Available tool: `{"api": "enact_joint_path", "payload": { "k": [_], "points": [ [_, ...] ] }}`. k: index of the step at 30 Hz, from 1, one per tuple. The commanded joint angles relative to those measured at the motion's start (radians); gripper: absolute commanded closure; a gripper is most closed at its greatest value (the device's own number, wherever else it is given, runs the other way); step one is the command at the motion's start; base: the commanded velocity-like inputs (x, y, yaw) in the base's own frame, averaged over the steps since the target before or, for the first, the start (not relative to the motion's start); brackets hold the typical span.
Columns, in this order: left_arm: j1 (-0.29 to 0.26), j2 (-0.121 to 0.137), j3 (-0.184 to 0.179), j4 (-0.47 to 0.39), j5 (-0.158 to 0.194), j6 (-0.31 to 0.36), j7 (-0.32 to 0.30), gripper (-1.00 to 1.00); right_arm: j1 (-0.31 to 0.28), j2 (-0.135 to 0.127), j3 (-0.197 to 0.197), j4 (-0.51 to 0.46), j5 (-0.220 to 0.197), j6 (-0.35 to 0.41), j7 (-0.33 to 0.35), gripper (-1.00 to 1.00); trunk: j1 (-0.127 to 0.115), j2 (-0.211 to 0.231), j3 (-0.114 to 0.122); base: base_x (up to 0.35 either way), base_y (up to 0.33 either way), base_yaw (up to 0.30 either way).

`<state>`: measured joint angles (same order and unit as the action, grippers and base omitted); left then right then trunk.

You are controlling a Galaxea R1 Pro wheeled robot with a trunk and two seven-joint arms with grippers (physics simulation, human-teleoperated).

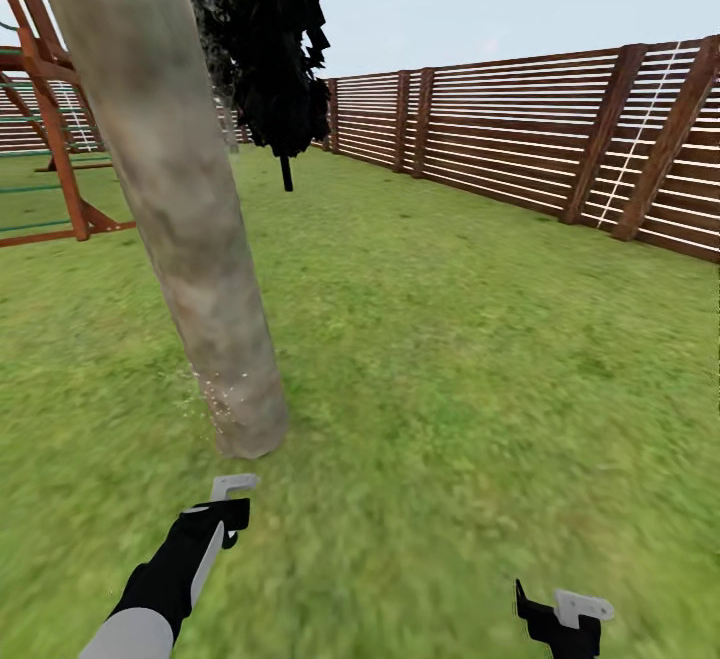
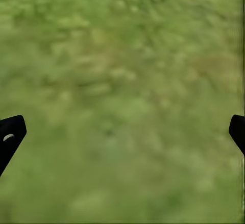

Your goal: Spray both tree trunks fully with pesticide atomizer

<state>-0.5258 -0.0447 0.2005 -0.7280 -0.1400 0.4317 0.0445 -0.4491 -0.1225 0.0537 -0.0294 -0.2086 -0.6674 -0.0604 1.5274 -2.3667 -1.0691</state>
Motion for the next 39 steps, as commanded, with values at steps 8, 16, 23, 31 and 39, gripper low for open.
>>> {"api": "enact_joint_path", "payload": {
  "k": [8, 16, 23, 31, 39],
  "points": [
    [0.0, 0.0, 0.005, -0.004, -0.01, 0.005, -0.003, 1.0, 0.0, 0.001, 0.006, 0.0, -0.003, -0.001, -0.004, -1.0, 0.0, 0.0, -0.001, 0.008, -0.269, 0.205],
    [0.0, 0.002, 0.004, -0.004, -0.01, 0.005, -0.003, 1.0, 0.0, 0.001, 0.006, 0.0, -0.003, -0.001, -0.004, -1.0, 0.0, 0.0, -0.001, 0.132, -0.266, 0.158],
    [0.0, 0.002, 0.031, -0.004, -0.01, 0.004, -0.003, 1.0, 0.0, 0.001, 0.006, 0.0, -0.003, -0.001, -0.004, -1.0, 0.0, 0.0, -0.001, 0.128, -0.252, 0.004],
    [0.0, 0.002, 0.053, -0.004, -0.01, 0.003, -0.003, 1.0, 0.0, 0.001, 0.006, 0.001, -0.003, -0.001, -0.004, -1.0, 0.0, 0.0, -0.001, -0.01, -0.267, 0.228],
    [0.0, 0.002, 0.053, -0.004, -0.012, 0.002, -0.003, 1.0, 0.0, 0.001, 0.006, 0.001, -0.003, -0.001, -0.004, -1.0, 0.0, 0.0, -0.001, 0.099, -0.249, 0.122]
  ]
}}
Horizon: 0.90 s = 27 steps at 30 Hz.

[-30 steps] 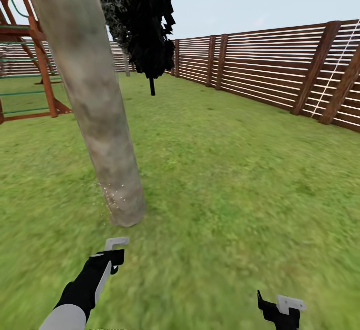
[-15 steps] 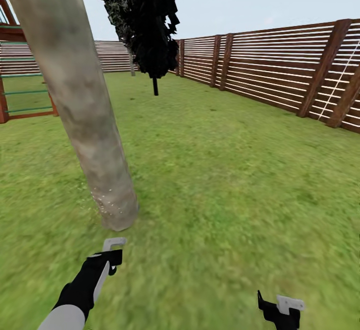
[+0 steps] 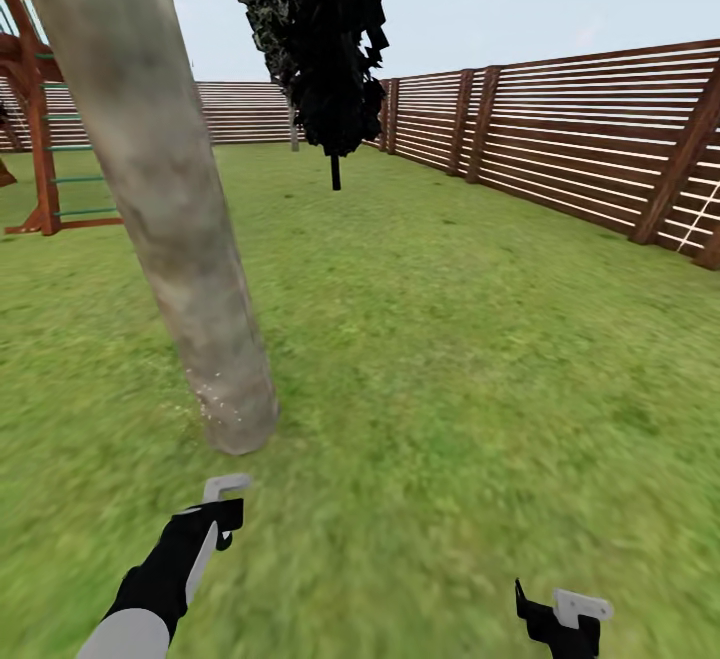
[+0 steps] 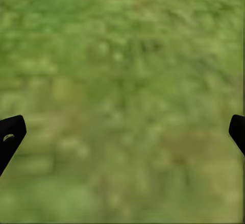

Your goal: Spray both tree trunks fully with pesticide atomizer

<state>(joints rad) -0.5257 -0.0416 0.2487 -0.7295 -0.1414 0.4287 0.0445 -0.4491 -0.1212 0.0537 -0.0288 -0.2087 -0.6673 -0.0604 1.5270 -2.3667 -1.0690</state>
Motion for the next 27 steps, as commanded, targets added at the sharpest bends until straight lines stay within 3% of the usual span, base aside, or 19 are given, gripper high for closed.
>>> {"api": "enact_joint_path", "payload": {
  "k": [1, 7, 14, 15, 18, 19, 22, 24, 25, 27],
  "points": [
    [0.0, -0.001, 0.004, -0.002, -0.01, 0.005, -0.003, 1.0, 0.0, 0.0, 0.006, 0.0, -0.003, -0.002, -0.004, -1.0, 0.0, 0.0, -0.001, 0.209, -0.216, 0.003],
    [0.0, -0.001, 0.004, -0.002, -0.01, 0.005, -0.003, 1.0, 0.0, 0.0, 0.006, 0.001, -0.003, -0.002, -0.004, -1.0, 0.0, 0.0, -0.001, 0.164, -0.22, 0.123],
    [-0.001, 0.001, 0.004, -0.004, -0.01, 0.003, -0.001, 1.0, 0.0, -0.001, 0.005, 0.0, -0.003, -0.002, -0.004, -1.0, 0.0, 0.0, -0.001, -0.105, -0.117, 0.182],
    [-0.003, 0.005, 0.004, -0.009, -0.014, 0.002, 0.0, 1.0, 0.0, -0.001, 0.005, 0.0, -0.003, -0.002, -0.004, -1.0, 0.0, 0.0, -0.001, -0.008, -0.006, 0.013],
    [-0.014, 0.069, 0.004, -0.011, -0.01, 0.003, -0.001, 1.0, 0.0, -0.001, 0.005, 0.0, -0.003, -0.002, -0.004, -1.0, 0.0, 0.0, -0.001, -0.002, -0.002, 0.003],
    [-0.02, 0.065, -0.003, -0.013, -0.008, 0.001, -0.002, 1.0, 0.0, -0.001, 0.005, 0.0, -0.003, -0.002, -0.004, -1.0, 0.0, 0.0, -0.001, 0.0, 0.0, 0.0],
    [-0.059, 0.001, -0.006, -0.013, -0.008, -0.002, -0.011, 1.0, 0.0, -0.001, 0.005, 0.0, -0.003, -0.002, -0.004, -1.0, 0.0, 0.0, -0.001, 0.0, 0.0, 0.0],
    [-0.082, -0.01, -0.008, -0.012, -0.01, 0.0, -0.016, 1.0, 0.0, -0.001, 0.005, 0.0, -0.003, -0.002, -0.004, -1.0, 0.0, 0.0, -0.001, 0.0, 0.0, 0.0],
    [-0.101, 0.006, -0.006, -0.012, -0.012, 0.003, -0.016, 1.0, 0.0, -0.001, 0.005, 0.0, -0.003, -0.002, -0.004, -1.0, 0.0, 0.0, -0.001, 0.0, 0.0, 0.0],
    [-0.123, 0.082, -0.001, -0.011, -0.009, 0.007, -0.016, 1.0, 0.0, -0.001, 0.005, 0.0, -0.003, -0.002, -0.004, -1.0, 0.0, 0.0, -0.001, 0.0, 0.0, 0.0]
  ]
}}
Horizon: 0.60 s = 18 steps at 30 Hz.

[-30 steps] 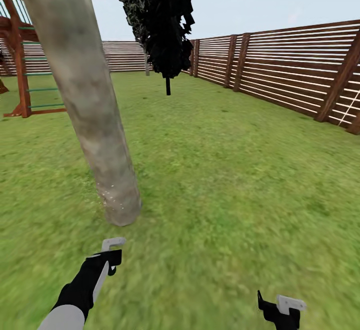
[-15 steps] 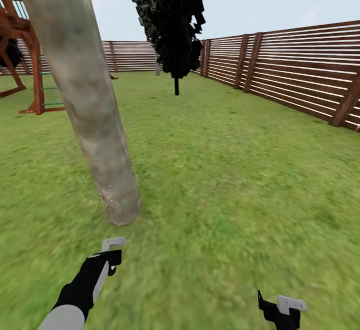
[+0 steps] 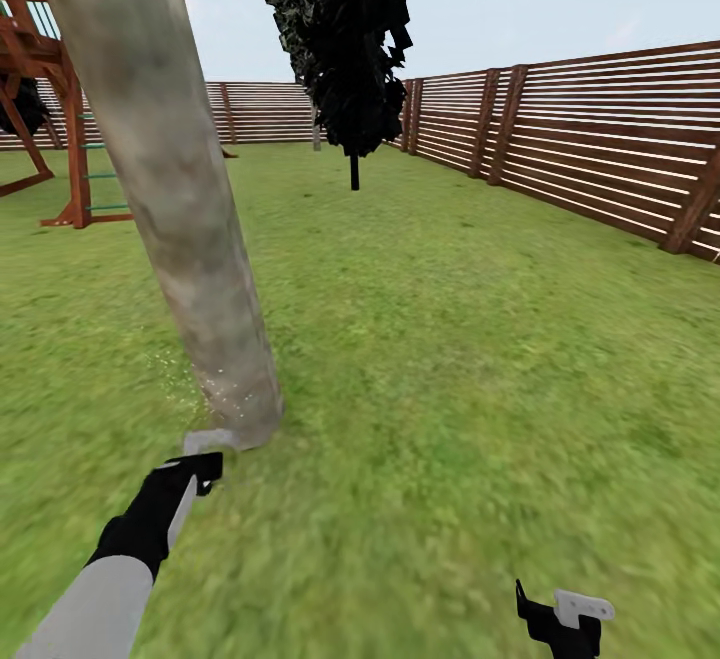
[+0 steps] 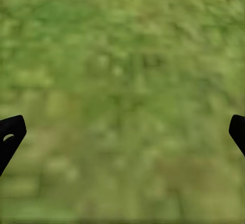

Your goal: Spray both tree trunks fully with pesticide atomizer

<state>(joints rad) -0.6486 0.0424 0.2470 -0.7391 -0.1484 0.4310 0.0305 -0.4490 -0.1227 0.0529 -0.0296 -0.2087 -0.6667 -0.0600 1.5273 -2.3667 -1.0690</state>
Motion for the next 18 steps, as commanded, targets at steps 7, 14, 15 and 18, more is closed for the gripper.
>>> {"api": "enact_joint_path", "payload": {
  "k": [7, 14, 15, 18],
  "points": [
    [-0.046, -0.073, -0.072, -0.007, -0.003, 0.007, 0.0, 1.0, 0.0, 0.0, 0.005, 0.0, -0.003, -0.002, -0.005, -1.0, 0.0, 0.0, -0.001, 0.0, 0.0, 0.018],
    [-0.054, 0.02, -0.067, -0.006, -0.001, 0.005, 0.001, 1.0, 0.0, 0.0, 0.005, 0.0, -0.003, -0.002, -0.006, -1.0, 0.0, 0.0, -0.001, 0.0, 0.0, 0.255],
    [-0.054, 0.016, -0.071, -0.007, -0.002, 0.002, 0.004, 1.0, 0.0, 0.0, 0.006, 0.0, -0.003, -0.002, -0.006, -1.0, 0.0, 0.0, -0.001, 0.0, 0.0, 0.277],
    [-0.063, -0.032, -0.077, -0.029, -0.003, 0.002, 0.005, 1.0, 0.0, 0.0, 0.005, 0.0, -0.003, -0.002, -0.006, -1.0, 0.0, 0.0, -0.001, 0.0, 0.0, 0.142]
  ]
}}
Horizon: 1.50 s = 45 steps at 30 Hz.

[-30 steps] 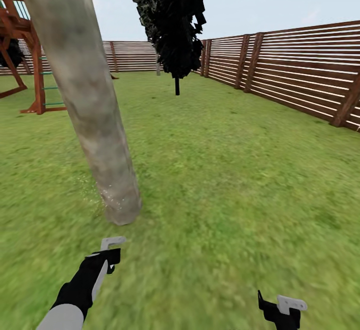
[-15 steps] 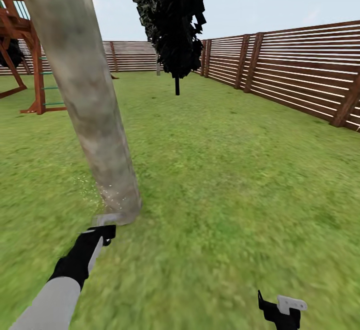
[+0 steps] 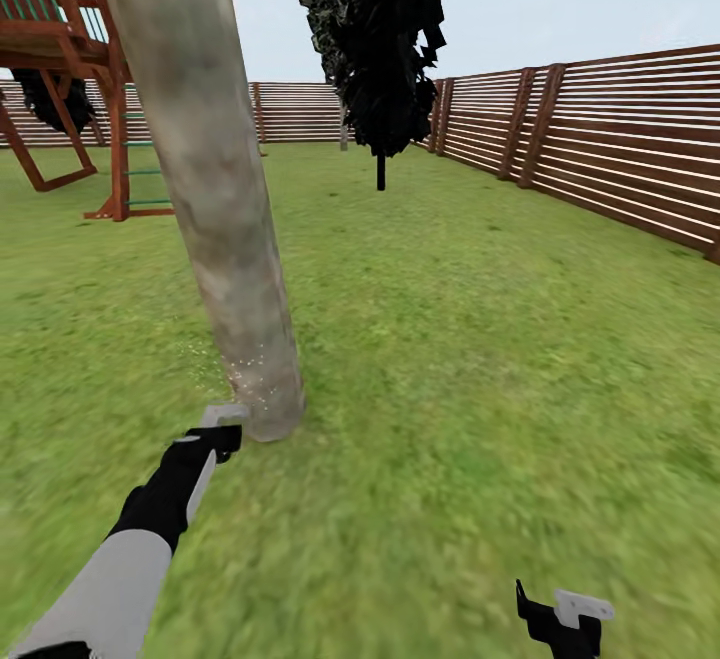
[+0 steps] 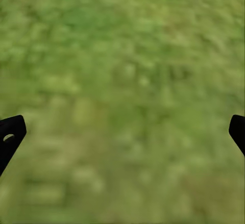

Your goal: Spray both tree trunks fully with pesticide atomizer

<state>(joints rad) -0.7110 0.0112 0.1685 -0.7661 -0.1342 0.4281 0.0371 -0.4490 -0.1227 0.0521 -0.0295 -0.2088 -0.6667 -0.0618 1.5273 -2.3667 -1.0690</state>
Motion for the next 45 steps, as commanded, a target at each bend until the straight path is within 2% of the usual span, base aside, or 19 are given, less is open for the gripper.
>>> {"api": "enact_joint_path", "payload": {
  "k": [1, 3, 4, 6, 7, 8, 9, 10, 12, 14, 22, 28, 37, 45],
  "points": [
    [-0.001, -0.017, 0.002, -0.03, -0.017, 0.008, -0.001, 1.0, 0.0, 0.0, 0.006, 0.0, -0.003, -0.002, -0.004, -1.0, 0.0, 0.0, -0.001, 0.0, 0.0, 0.023],
    [-0.001, -0.031, 0.001, -0.086, -0.018, 0.015, -0.001, 1.0, 0.0, 0.0, 0.006, 0.0, -0.003, -0.002, -0.004, -1.0, 0.0, 0.0, -0.001, 0.0, 0.0, 0.008],
    [0.001, -0.024, 0.005, -0.098, -0.021, 0.017, -0.003, 1.0, 0.0, -0.001, 0.006, 0.0, -0.003, -0.002, -0.004, -1.0, 0.0, 0.0, -0.001, 0.0, 0.0, 0.002],
    [0.002, 0.007, 0.011, -0.102, -0.02, 0.02, -0.006, 1.0, 0.0, -0.001, 0.006, 0.0, -0.003, -0.002, -0.004, -1.0, 0.0, 0.0, -0.001, 0.0, 0.0, 0.0],
    [0.001, 0.054, 0.011, -0.102, -0.016, 0.044, -0.009, 1.0, 0.0, -0.001, 0.006, 0.0, -0.003, -0.002, -0.004, -1.0, 0.0, 0.0, -0.001, 0.0, 0.0, 0.0],
    [0.0, 0.078, 0.01, -0.104, -0.015, 0.078, -0.024, 1.0, 0.0, -0.002, 0.006, 0.0, -0.003, -0.002, -0.004, -1.0, 0.0, 0.0, -0.001, 0.0, 0.0, 0.0],
    [0.001, 0.083, 0.005, -0.105, -0.015, 0.099, -0.043, 1.0, 0.0, -0.003, 0.006, 0.0, -0.003, -0.002, -0.004, -1.0, 0.0, 0.0, -0.001, 0.0, 0.0, 0.0],
    [0.002, 0.08, 0.003, -0.105, -0.015, 0.104, -0.047, 1.0, 0.0, -0.003, 0.006, 0.0, -0.003, -0.002, -0.004, -1.0, 0.0, 0.0, -0.001, 0.0, 0.0, 0.0],
    [0.008, 0.046, -0.005, -0.105, -0.017, 0.107, -0.051, 1.0, 0.0, -0.003, 0.006, 0.0, -0.003, -0.002, -0.004, -1.0, 0.0, 0.0, -0.001, 0.0, 0.0, 0.0],
    [0.011, 0.031, -0.009, -0.107, -0.017, 0.109, -0.052, 1.0, 0.0, -0.002, 0.006, 0.0, -0.003, -0.002, -0.003, -1.0, 0.0, 0.0, -0.001, 0.07, -0.023, 0.0],
    [0.012, 0.031, -0.001, -0.123, -0.022, 0.109, -0.045, 1.0, 0.0, 0.0, 0.007, 0.0, -0.003, -0.002, -0.003, -1.0, 0.0, 0.0, -0.001, 0.225, -0.169, 0.084],
    [0.041, 0.027, 0.0, -0.114, -0.016, 0.108, -0.04, 1.0, 0.0, 0.0, 0.008, 0.0, -0.003, -0.002, -0.003, -1.0, 0.0, 0.0, -0.001, 0.086, -0.25, 0.247],
    [0.073, 0.024, 0.005, -0.102, -0.018, 0.105, -0.039, 1.0, 0.0, -0.001, 0.006, 0.001, -0.003, -0.002, -0.003, -1.0, 0.0, 0.0, -0.001, 0.017, -0.274, 0.013],
    [0.079, 0.023, 0.006, -0.102, -0.017, 0.104, -0.039, 1.0, 0.0, -0.002, 0.007, 0.002, -0.003, -0.002, -0.003, -1.0, 0.0, 0.0, -0.001, 0.155, -0.25, 0.008]
  ]
}}
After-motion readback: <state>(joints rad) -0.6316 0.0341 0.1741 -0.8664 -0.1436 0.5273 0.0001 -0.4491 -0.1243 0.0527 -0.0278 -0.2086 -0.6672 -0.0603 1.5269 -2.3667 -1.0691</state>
